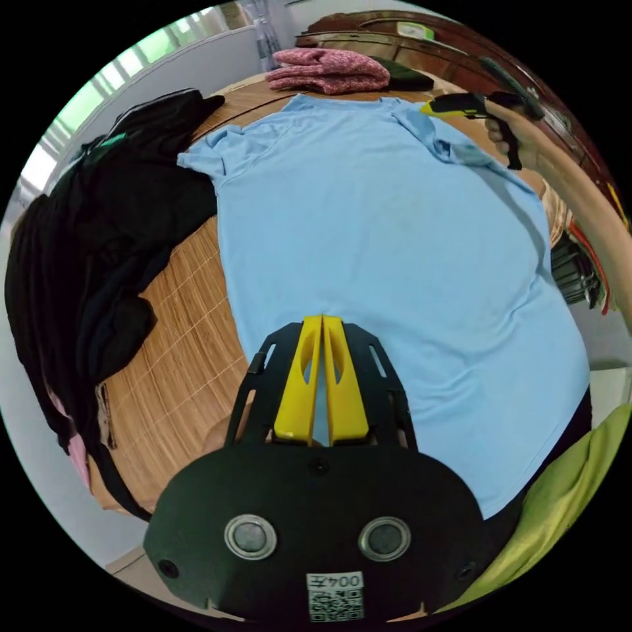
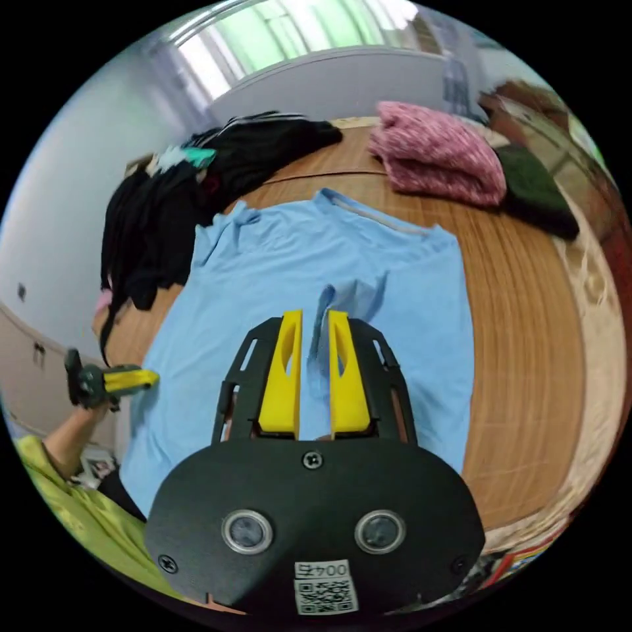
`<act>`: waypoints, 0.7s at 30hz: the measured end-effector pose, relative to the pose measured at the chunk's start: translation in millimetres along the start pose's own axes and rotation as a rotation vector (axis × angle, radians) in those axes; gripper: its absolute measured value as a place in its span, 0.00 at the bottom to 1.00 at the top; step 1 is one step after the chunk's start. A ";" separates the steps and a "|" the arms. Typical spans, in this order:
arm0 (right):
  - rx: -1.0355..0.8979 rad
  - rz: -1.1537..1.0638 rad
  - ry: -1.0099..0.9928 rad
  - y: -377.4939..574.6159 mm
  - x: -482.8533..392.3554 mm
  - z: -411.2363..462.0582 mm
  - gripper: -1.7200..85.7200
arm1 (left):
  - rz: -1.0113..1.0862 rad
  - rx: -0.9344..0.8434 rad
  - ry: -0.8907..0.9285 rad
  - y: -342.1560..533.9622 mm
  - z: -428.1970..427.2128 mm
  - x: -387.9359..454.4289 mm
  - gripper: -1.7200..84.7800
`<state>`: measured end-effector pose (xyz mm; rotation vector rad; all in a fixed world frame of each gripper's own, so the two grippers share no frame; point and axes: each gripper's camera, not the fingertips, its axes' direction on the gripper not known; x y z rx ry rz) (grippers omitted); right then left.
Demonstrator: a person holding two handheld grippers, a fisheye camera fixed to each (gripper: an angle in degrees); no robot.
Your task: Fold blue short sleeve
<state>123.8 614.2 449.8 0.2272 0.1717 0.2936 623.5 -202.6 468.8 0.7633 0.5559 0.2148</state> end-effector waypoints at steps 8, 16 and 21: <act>0.035 0.158 0.095 98.5 14.5 -51.2 0.13 | -0.169 0.189 0.177 0.7 -35.8 -57.8 0.03; -0.071 0.403 0.111 191.5 60.9 -48.9 0.15 | 0.272 0.208 0.196 -124.3 -36.5 43.6 0.04; -0.052 0.408 0.241 204.4 43.1 -43.0 0.12 | 0.438 0.165 0.270 -215.2 -19.0 107.3 0.05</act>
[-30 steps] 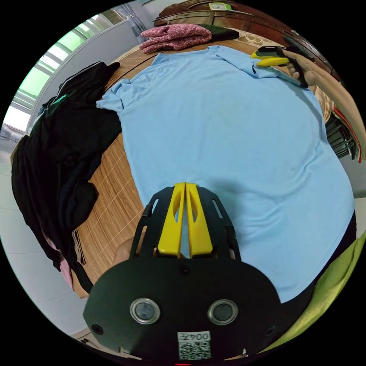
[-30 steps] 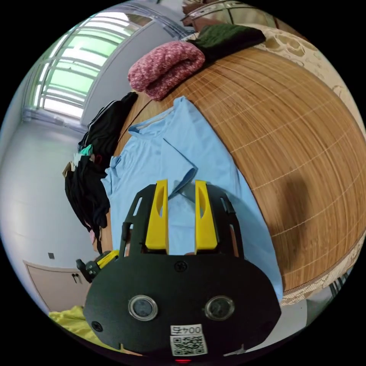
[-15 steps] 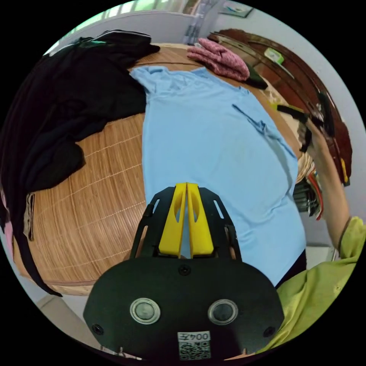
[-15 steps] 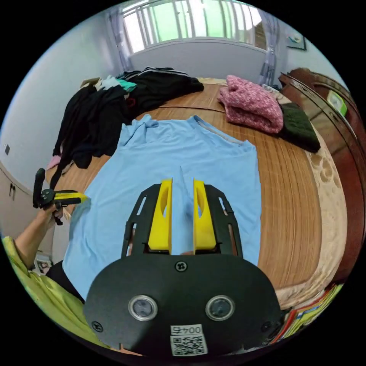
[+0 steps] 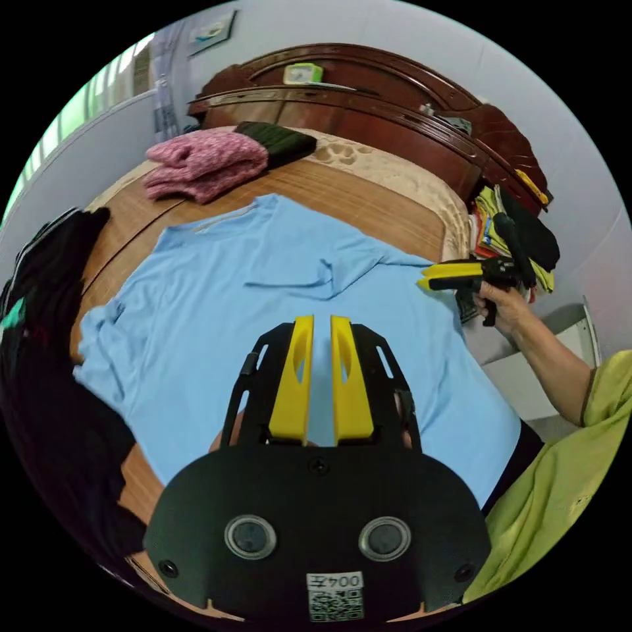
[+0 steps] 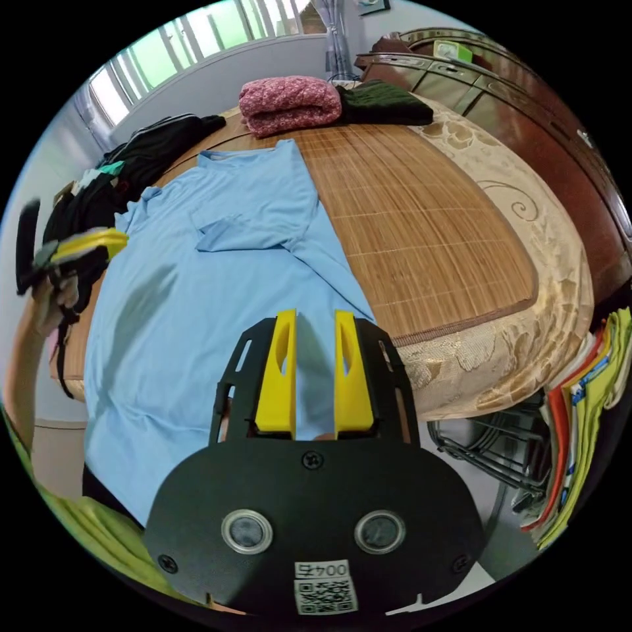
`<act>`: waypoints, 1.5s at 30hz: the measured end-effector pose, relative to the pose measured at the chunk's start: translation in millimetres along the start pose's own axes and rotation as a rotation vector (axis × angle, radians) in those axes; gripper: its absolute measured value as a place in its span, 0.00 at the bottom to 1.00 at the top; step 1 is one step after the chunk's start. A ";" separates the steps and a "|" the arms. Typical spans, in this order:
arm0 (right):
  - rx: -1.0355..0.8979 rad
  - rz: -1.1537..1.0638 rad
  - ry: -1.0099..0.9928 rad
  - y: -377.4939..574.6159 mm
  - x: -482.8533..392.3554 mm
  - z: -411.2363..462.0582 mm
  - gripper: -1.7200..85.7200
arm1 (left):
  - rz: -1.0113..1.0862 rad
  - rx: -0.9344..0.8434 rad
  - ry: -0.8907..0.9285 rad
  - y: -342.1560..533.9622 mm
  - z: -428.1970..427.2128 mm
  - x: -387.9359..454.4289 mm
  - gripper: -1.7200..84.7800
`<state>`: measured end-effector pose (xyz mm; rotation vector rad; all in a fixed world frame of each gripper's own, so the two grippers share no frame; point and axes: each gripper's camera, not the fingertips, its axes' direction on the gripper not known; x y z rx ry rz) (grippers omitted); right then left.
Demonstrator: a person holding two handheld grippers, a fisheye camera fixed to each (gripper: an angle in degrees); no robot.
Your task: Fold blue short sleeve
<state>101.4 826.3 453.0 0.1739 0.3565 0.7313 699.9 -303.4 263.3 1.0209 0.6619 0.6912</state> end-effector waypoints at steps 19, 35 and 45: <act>0.073 0.047 0.075 11.9 -13.1 -8.9 0.10 | -0.166 -0.169 0.184 -106.1 117.0 -12.1 0.09; 0.020 0.041 -0.134 -16.4 10.3 -36.8 0.09 | 0.033 -0.133 -0.053 -5.4 64.8 98.8 0.05; -0.130 -0.177 0.102 -25.4 -33.8 -17.7 0.03 | 0.049 -0.192 -0.291 71.2 62.8 142.0 0.03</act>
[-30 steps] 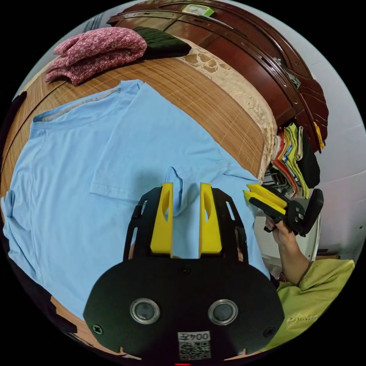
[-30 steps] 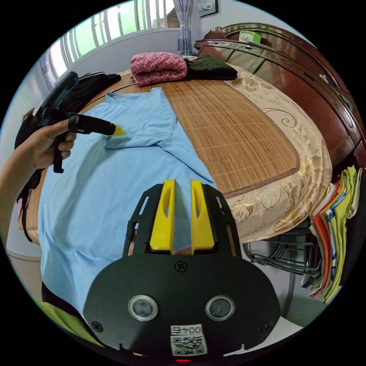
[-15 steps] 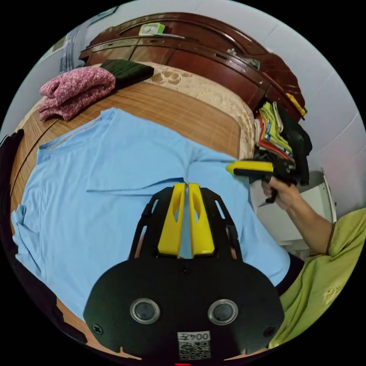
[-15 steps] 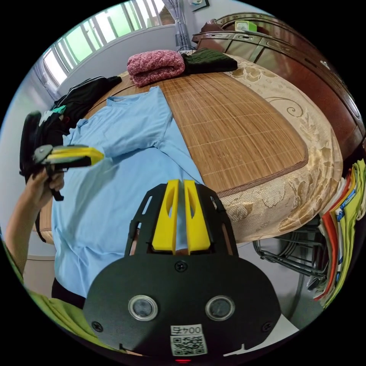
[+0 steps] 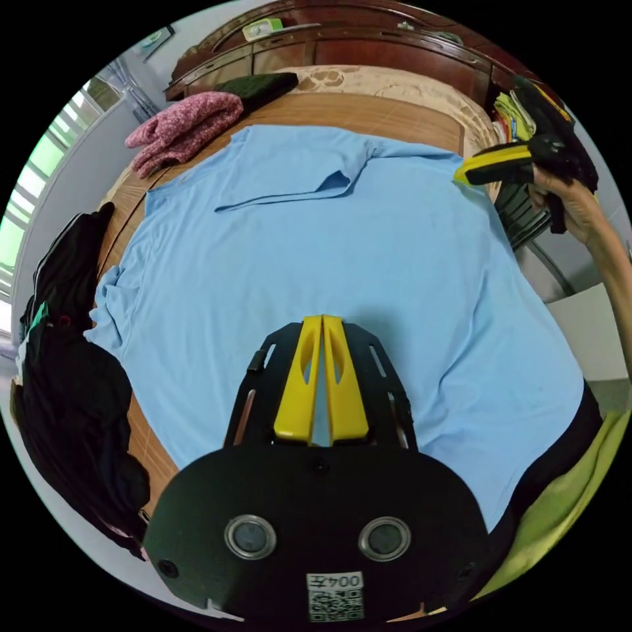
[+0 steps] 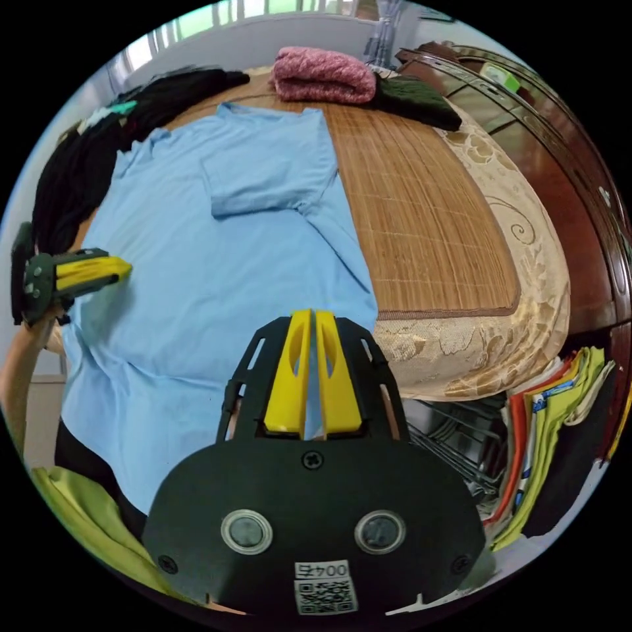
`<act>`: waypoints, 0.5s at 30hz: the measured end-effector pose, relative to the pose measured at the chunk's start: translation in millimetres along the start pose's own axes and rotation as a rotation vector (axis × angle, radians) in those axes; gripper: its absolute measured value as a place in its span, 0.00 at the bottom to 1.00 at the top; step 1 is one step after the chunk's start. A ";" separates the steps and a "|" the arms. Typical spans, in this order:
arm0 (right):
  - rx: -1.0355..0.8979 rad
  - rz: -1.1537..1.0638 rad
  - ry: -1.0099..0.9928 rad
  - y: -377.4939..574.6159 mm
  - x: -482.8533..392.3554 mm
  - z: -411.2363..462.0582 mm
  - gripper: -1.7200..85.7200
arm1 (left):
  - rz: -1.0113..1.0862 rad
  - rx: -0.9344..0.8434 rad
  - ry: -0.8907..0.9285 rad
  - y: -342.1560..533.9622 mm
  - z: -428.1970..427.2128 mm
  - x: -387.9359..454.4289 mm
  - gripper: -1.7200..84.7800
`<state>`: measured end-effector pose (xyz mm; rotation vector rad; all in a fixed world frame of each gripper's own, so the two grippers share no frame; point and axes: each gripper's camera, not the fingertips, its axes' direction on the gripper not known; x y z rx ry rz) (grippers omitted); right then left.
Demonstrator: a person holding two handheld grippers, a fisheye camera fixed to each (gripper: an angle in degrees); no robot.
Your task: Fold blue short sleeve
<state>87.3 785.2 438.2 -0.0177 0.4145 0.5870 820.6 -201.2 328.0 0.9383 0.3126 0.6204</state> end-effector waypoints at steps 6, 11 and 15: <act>-0.033 -0.002 -0.009 -16.6 -0.2 -4.5 0.02 | 0.001 0.033 -0.089 12.9 -0.4 24.5 0.03; 0.094 -0.006 -0.068 -60.8 18.9 -30.5 0.07 | -0.086 0.088 -0.057 30.4 1.9 24.1 0.03; 0.105 -0.008 -0.130 -102.9 36.8 -25.7 0.11 | -0.165 0.139 0.030 48.3 5.5 13.2 0.03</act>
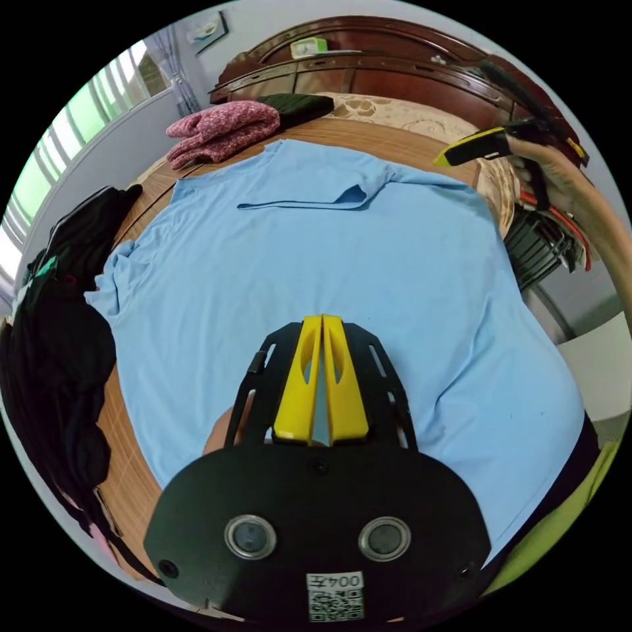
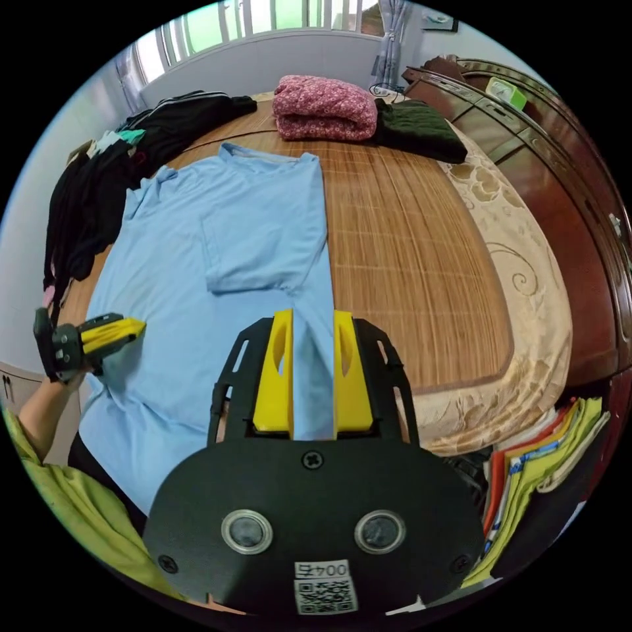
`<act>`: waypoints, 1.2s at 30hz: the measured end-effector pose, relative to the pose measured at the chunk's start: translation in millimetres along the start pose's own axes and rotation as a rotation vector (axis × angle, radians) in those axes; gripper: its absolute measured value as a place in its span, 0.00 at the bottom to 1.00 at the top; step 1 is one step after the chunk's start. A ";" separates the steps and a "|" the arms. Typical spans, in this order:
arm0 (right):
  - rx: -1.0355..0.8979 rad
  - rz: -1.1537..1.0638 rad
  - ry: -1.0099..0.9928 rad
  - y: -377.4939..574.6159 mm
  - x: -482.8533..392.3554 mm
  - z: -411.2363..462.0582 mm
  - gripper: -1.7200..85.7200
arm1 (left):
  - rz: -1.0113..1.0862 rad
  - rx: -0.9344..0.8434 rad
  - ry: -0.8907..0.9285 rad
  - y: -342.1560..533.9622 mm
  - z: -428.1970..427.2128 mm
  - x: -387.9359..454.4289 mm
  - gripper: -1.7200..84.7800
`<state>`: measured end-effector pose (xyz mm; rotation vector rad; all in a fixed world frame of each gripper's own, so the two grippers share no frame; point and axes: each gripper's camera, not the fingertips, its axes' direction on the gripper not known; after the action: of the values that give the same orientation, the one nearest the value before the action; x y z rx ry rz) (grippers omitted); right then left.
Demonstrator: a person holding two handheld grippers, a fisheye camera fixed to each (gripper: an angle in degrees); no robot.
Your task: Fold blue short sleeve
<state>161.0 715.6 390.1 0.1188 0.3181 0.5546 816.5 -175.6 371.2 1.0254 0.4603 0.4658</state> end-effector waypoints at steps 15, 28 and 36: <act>-0.197 -0.337 0.097 -67.9 -42.9 50.7 0.11 | 0.005 0.011 -0.003 27.9 8.9 -14.3 0.03; -0.190 -0.244 0.206 -72.6 -2.4 62.8 0.04 | 0.004 0.015 -0.006 49.5 23.6 -45.5 0.03; -0.181 -0.108 0.070 -56.7 43.2 68.1 0.07 | 0.003 0.014 -0.005 61.5 34.4 -72.1 0.03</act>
<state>246.3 689.1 431.9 -0.0928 0.3385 0.4789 768.3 -213.4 451.2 1.0408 0.4580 0.4628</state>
